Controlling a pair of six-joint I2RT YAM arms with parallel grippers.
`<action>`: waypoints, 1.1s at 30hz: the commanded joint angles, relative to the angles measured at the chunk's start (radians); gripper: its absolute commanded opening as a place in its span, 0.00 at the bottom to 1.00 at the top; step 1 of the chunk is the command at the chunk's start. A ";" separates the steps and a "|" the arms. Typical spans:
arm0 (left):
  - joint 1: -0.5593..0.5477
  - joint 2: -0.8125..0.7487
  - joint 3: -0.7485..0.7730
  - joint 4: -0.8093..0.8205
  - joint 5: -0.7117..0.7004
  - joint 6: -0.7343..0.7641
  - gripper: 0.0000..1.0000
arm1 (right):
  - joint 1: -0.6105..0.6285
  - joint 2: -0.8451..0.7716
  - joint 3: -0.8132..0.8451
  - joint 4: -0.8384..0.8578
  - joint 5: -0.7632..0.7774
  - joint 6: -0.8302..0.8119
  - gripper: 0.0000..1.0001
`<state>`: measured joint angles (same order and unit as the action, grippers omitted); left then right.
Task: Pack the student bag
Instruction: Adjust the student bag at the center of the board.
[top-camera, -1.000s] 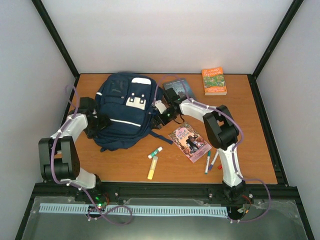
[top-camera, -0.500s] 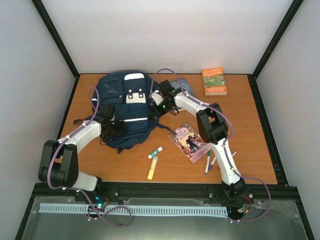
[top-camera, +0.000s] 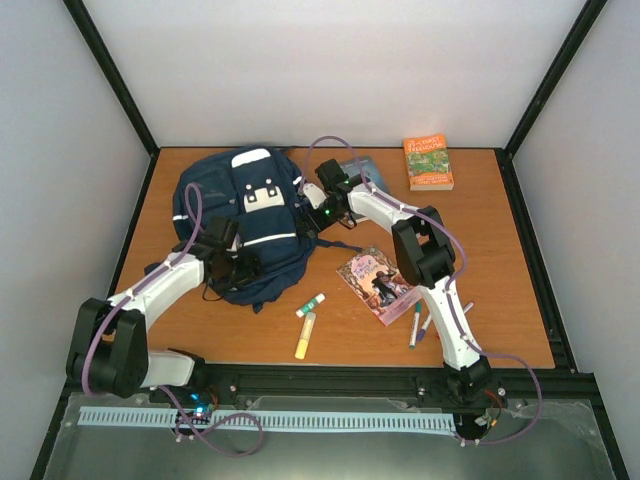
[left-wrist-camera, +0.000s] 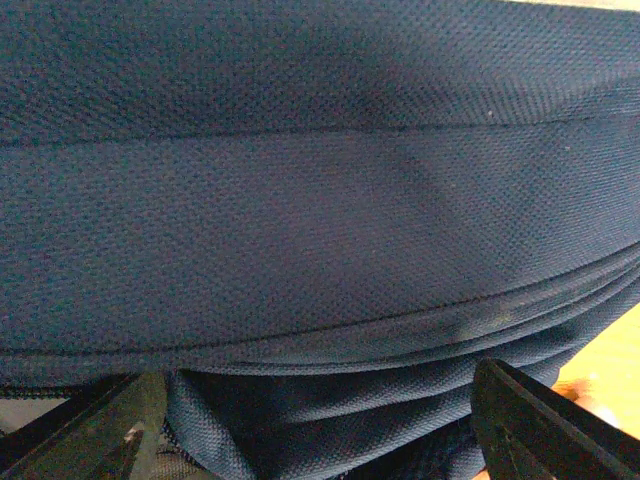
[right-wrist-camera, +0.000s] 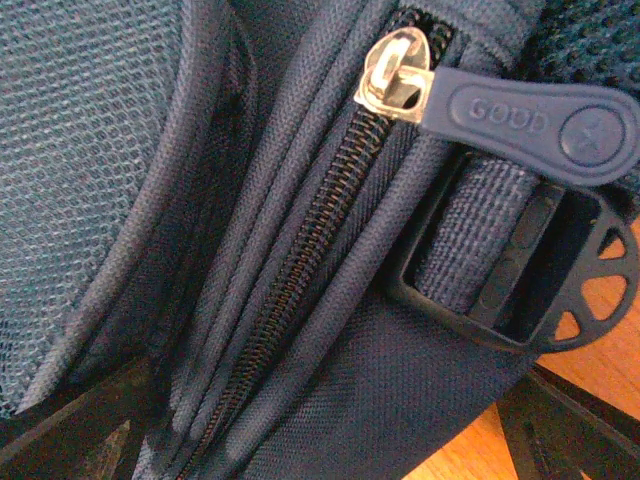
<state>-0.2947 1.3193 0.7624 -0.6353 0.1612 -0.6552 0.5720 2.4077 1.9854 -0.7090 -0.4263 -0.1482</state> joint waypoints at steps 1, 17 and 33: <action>-0.020 -0.022 0.003 0.006 0.062 -0.013 0.86 | 0.019 -0.043 -0.027 -0.021 -0.024 0.012 0.96; -0.023 -0.146 0.233 -0.176 0.047 -0.054 0.90 | -0.061 -0.278 -0.072 -0.111 -0.075 -0.021 0.98; -0.535 0.107 0.344 0.035 -0.068 -0.110 0.87 | -0.326 -0.751 -0.597 -0.144 0.014 -0.262 0.95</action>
<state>-0.6975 1.3327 1.0595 -0.7109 0.1139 -0.7273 0.2630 1.7462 1.5196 -0.8425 -0.4793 -0.3084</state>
